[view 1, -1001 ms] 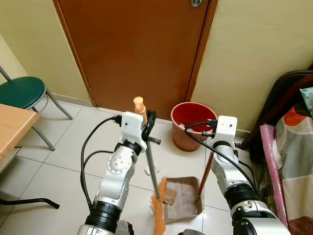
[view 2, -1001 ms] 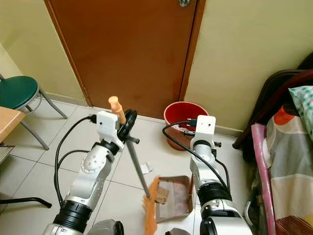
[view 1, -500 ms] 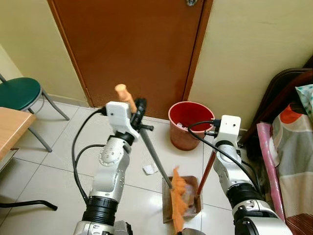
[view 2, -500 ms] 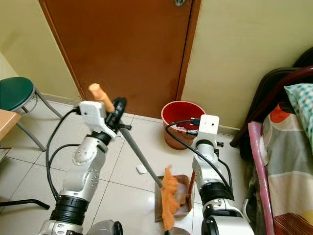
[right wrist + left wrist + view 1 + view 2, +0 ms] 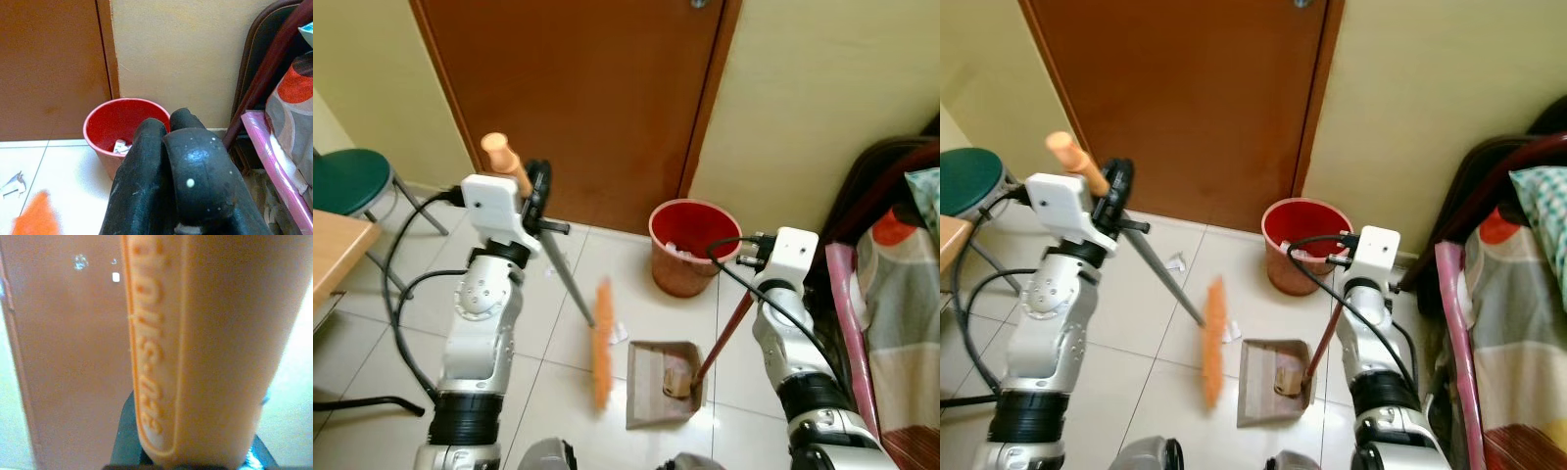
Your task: Sweep floor
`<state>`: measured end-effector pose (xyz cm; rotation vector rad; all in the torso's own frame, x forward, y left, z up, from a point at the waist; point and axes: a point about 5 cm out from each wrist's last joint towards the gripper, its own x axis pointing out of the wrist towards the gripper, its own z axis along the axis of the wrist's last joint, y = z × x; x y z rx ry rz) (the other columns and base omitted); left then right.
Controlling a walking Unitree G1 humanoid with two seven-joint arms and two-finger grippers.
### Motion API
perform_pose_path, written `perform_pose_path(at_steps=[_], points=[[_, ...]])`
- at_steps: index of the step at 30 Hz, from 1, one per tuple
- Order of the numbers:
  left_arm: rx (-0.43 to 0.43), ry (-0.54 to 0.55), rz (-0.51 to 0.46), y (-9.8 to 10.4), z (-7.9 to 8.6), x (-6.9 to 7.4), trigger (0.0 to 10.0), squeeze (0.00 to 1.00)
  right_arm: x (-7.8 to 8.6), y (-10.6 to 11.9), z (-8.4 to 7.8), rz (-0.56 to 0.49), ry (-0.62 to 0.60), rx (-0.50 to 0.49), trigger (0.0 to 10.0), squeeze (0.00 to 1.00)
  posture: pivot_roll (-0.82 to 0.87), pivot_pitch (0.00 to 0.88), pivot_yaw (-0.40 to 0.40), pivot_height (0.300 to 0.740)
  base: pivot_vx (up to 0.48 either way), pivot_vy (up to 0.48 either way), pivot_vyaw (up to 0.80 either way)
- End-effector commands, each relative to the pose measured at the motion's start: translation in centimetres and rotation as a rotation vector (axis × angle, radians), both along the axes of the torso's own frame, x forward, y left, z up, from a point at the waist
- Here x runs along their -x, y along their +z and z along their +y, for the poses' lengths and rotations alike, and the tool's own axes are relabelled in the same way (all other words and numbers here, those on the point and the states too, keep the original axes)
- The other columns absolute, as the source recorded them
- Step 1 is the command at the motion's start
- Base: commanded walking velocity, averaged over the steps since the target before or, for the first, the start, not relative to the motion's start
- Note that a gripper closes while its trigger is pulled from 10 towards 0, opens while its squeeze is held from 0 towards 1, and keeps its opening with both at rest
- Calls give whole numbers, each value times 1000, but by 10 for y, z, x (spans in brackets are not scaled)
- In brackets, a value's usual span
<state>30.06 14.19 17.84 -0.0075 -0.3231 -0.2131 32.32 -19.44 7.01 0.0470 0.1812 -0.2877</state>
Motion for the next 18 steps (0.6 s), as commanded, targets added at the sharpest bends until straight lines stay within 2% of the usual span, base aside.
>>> perform_pose_path(at_steps=[1, 2, 4, 13, 18], points=[[-7, -10, -39, 9, -2, 4, 10000, 0, -2, 11, -6, -54, -14, -3, 10000, 0, -9, 125, -35, 740, 0, 0, 0], [-27, 2, 0, -5, 1, 11, 10000, 0, 1, 15, -11, -81, -26, -16, 10000, 0, -21, 115, -33, 740, 0, 0, 0], [-33, 6, 36, -17, 2, 18, 10000, 0, 2, 19, -15, -104, -31, -21, 10000, 0, -26, 111, -30, 740, 0, 0, 0], [-58, -3, 90, -32, -4, 27, 10000, 0, 1, 35, -30, -147, -59, -34, 10000, 0, -27, 72, -12, 740, 0, 0, 0], [-58, -25, 107, -39, -5, 33, 10000, 0, 7, 35, -38, -143, -83, -50, 10000, 0, -23, 49, -9, 740, 55, 0, -520]])
